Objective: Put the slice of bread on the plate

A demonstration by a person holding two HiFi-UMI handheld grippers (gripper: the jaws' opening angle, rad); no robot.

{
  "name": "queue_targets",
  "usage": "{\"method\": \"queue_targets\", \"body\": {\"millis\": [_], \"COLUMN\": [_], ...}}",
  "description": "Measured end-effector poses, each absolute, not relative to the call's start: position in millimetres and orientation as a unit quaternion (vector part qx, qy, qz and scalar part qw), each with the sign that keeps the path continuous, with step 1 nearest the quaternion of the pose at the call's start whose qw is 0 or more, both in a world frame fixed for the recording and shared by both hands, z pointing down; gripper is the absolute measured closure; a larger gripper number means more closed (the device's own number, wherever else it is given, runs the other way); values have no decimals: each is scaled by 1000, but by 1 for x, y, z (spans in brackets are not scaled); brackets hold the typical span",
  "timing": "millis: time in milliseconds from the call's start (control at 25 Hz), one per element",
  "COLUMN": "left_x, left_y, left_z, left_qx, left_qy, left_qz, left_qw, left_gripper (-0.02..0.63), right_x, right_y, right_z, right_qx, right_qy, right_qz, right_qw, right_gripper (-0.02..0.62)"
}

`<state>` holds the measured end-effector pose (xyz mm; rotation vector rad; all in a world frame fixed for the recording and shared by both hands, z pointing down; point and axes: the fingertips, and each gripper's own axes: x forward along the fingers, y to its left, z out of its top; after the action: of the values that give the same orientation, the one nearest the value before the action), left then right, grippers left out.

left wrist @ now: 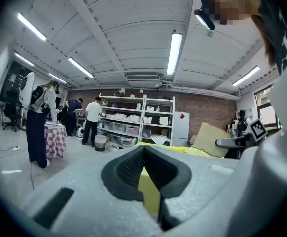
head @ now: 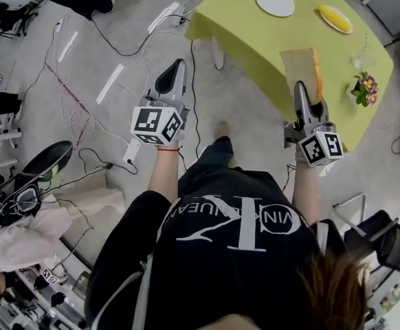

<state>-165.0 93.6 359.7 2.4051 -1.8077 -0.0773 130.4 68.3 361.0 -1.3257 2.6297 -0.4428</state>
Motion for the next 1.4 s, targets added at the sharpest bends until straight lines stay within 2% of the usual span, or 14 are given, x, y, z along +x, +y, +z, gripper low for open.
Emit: {"method": "queue_targets", "body": {"millis": [520,1040,1400], "left_x": [-171,-181,-177], "left_y": [-8,-28,-101], "left_z": [365,381,375], "left_qx": [826,824,832], "left_qy": [-558,-558,-548], "left_qz": [-31,-33,-32], "left_qw": [67,92,81], "left_gripper": [595,595,595], "right_x": [113,99,100], "right_y": [-1,-27,-93], "right_z": [364,371,374], "right_qx": [-470,-465,-468], "right_qy": [867,868,864], "right_qz": [-146,-161,-168], "right_qw": [80,66,83], "right_gripper": [502,500,502]}}
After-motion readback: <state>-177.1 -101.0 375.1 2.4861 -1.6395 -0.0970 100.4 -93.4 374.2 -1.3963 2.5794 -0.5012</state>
